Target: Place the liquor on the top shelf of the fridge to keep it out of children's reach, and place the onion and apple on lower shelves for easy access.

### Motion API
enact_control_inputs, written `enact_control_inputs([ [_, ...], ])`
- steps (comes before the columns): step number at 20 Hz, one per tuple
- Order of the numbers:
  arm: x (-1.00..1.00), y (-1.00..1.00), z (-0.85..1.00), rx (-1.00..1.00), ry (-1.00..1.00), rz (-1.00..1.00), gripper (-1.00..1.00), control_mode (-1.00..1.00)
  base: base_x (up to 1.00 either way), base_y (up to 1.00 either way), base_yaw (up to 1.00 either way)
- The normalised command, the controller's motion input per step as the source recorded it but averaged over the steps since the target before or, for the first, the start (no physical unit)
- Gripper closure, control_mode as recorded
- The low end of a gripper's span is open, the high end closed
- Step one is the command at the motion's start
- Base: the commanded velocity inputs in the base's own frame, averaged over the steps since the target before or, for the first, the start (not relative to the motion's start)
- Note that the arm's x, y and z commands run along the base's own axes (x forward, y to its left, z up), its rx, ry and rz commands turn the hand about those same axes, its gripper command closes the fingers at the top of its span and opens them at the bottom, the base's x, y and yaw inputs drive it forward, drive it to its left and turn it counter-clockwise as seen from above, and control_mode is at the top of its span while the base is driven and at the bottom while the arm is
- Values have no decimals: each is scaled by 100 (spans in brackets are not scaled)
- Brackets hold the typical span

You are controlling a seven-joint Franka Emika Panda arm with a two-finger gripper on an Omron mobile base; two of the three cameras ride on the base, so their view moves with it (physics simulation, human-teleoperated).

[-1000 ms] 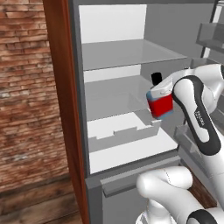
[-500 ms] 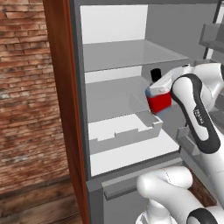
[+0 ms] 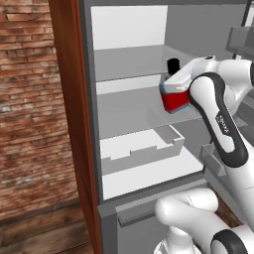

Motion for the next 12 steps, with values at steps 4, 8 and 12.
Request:
enact_control_inputs([
  [4,0,21,68,0,-6,0,100,-100,0,0,0],
  [8,0,1,45,1,0,-2,100,-100,0,0,0],
  [12,3,0,15,11,-2,-5,100,-100,0,0,0],
])
